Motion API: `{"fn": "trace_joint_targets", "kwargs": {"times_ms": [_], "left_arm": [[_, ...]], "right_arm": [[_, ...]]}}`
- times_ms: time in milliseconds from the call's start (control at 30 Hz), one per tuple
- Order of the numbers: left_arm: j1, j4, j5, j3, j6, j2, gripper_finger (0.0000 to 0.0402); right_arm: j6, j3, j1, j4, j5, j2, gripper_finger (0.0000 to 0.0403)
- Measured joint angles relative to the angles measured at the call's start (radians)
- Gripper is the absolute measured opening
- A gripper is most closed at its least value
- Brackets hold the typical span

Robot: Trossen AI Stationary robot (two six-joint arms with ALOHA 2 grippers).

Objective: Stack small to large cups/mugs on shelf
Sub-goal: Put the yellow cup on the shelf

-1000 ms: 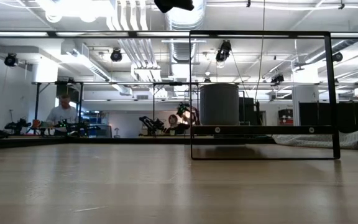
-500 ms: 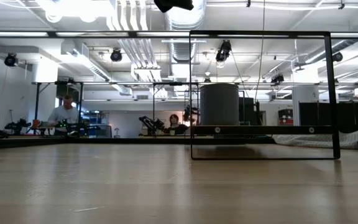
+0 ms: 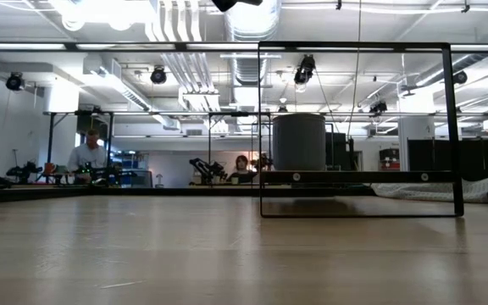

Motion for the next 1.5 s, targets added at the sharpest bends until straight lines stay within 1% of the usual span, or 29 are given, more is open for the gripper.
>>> {"fn": "trace_joint_targets", "kwargs": {"times_ms": [167,433,600,800,1200,1500], "left_arm": [[-0.021,0.001,0.002,0.000,0.000,-0.009,0.0068],[-0.034,0.000,0.002,0.000,0.000,-0.022,0.0068],[-0.034,0.000,0.001,0.000,-0.015,-0.022,0.0068],[-0.034,-0.001,0.001,0.000,-0.025,-0.023,0.0068],[-0.034,-0.001,0.000,0.000,-0.024,-0.022,0.0068],[-0.034,-0.001,0.000,0.000,-0.025,-0.022,0.0068]], "right_arm": [[0.083,-0.070,0.000,0.023,-0.083,-0.022,0.0054],[0.105,-0.115,0.000,0.087,-0.085,-0.028,0.0054],[0.125,-0.172,0.000,0.150,-0.089,-0.029,0.0054],[0.139,-0.230,0.003,0.162,-0.140,-0.029,0.0054],[0.139,-0.263,0.006,0.243,-0.162,-0.029,0.0054],[0.157,-0.288,0.006,0.253,-0.161,-0.029,0.0054]]}}
